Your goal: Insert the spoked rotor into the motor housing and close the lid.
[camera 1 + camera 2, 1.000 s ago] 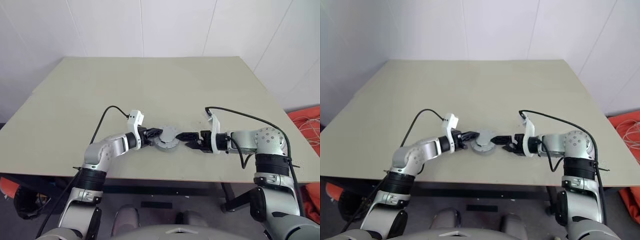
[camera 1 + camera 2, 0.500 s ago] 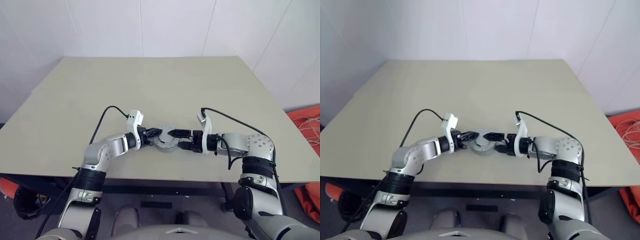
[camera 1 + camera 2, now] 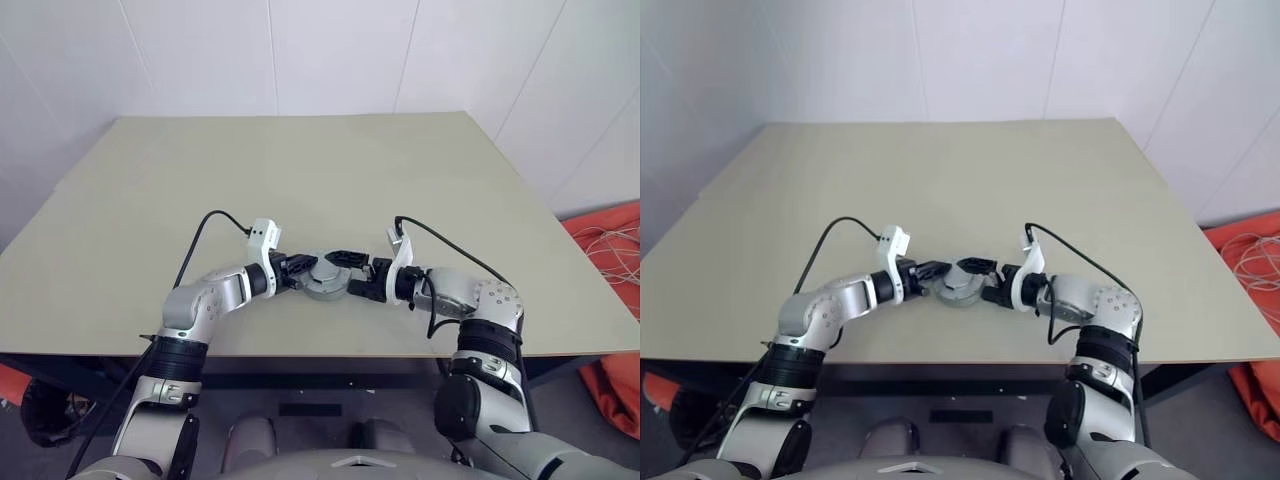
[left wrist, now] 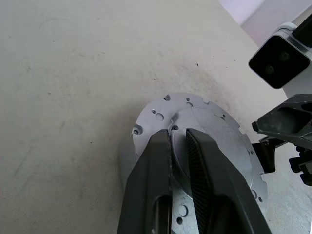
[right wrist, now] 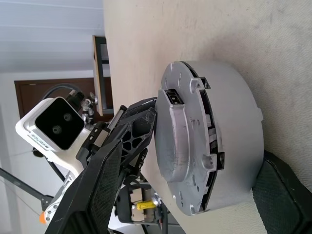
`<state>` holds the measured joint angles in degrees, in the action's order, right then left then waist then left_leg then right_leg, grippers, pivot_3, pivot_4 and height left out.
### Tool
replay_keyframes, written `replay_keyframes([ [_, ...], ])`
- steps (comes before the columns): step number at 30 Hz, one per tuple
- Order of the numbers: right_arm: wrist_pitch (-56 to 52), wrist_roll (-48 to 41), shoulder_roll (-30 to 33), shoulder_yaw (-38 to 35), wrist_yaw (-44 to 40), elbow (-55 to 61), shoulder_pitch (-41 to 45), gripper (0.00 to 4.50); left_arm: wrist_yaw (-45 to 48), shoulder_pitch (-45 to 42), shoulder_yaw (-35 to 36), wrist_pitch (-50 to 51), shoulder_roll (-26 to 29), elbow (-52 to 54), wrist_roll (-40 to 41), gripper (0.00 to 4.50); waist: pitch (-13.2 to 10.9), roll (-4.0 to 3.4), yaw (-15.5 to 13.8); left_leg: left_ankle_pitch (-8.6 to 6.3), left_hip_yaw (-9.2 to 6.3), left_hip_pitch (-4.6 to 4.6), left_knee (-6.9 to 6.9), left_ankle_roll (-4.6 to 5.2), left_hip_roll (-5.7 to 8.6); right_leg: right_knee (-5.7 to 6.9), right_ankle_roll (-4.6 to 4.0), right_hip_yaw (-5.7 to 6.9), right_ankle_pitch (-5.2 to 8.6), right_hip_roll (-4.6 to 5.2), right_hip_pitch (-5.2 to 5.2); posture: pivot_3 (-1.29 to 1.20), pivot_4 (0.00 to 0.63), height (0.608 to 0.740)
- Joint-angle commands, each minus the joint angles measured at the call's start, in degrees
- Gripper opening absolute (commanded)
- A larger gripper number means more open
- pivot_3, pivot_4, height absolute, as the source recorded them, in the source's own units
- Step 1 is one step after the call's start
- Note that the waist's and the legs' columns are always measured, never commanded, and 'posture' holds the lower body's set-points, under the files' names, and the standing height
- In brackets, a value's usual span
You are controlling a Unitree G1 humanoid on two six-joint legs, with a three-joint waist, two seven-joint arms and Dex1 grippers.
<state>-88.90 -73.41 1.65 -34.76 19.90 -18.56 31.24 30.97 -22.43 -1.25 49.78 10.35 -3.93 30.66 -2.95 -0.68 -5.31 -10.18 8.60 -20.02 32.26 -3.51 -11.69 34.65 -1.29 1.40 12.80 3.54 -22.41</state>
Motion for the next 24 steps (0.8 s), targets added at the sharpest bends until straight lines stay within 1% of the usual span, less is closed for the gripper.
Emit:
replay_keyframes([
  [1,-0.6,-1.8,-2.1,1.4,-0.2,1.1,2.3,3.89,0.6,0.7,-2.6,1.9,-0.7,-0.9,-0.6,0.57,0.0,0.0,0.0,0.0,0.0,-0.01,0.0,-0.01,0.0,0.0,0.0,0.0,0.0,-0.02,-0.01,0.0,0.0,0.74],
  [6,-1.4,-0.8,-1.6,1.4,-0.9,1.2,2.4,2.29,0.6,0.6,-2.6,1.8,-0.8,-1.1,-0.7,0.57,0.0,0.0,-0.1,0.01,0.0,-0.25,-0.05,-0.02,0.0,0.05,0.01,-0.01,-0.02,-0.01,-0.26,0.0,0.0,0.74],
  [7,-1.5,-0.6,-1.5,1.3,-1.2,1.2,2.5,2.12,0.7,0.6,-2.6,1.8,-0.8,-1.1,-0.8,0.57,0.0,-0.02,-0.1,0.0,0.0,-0.23,-0.06,-0.01,0.0,0.06,0.01,-0.01,-0.02,-0.05,-0.22,0.0,0.0,0.74],
  [9,-1.4,-0.4,-1.6,1.2,-1.6,1.1,2.6,2.01,0.8,0.5,-2.4,1.6,-0.9,-1.4,-1.0,0.57,0.0,-0.03,-0.2,0.0,-0.01,-0.15,-0.12,-0.01,-0.01,0.05,-0.01,-0.01,-0.01,-0.1,-0.19,0.0,0.0,0.74],
  [15,-1.4,-2.2,-2.5,0.4,-1.5,1.3,3.0,2.01,0.9,0.7,-2.3,1.6,-0.9,-1.2,-1.0,0.57,0.0,-0.03,-0.1,0.0,0.0,-0.13,-0.11,-0.01,-0.02,0.05,-0.01,-0.02,-0.01,-0.12,-0.18,0.0,0.0,0.74],
  [19,-3.4,-5.1,-2.5,0.6,-2.0,1.8,2.8,2.01,0.9,0.9,-2.3,1.5,-1.0,-1.0,-0.9,0.57,0.0,-0.03,-0.1,0.01,-0.01,-0.13,-0.11,-0.01,-0.03,0.06,-0.01,-0.02,-0.02,-0.12,-0.18,0.0,0.0,0.74],
  [24,-3.6,-9.1,-2.5,2.6,-1.4,2.4,2.1,1.99,0.8,0.9,-2.3,1.5,-1.1,-1.0,-0.9,0.57,0.0,-0.04,-0.1,0.01,-0.01,-0.15,-0.11,-0.01,-0.05,0.06,-0.01,-0.02,-0.02,-0.15,-0.2,0.0,0.0,0.74],
])
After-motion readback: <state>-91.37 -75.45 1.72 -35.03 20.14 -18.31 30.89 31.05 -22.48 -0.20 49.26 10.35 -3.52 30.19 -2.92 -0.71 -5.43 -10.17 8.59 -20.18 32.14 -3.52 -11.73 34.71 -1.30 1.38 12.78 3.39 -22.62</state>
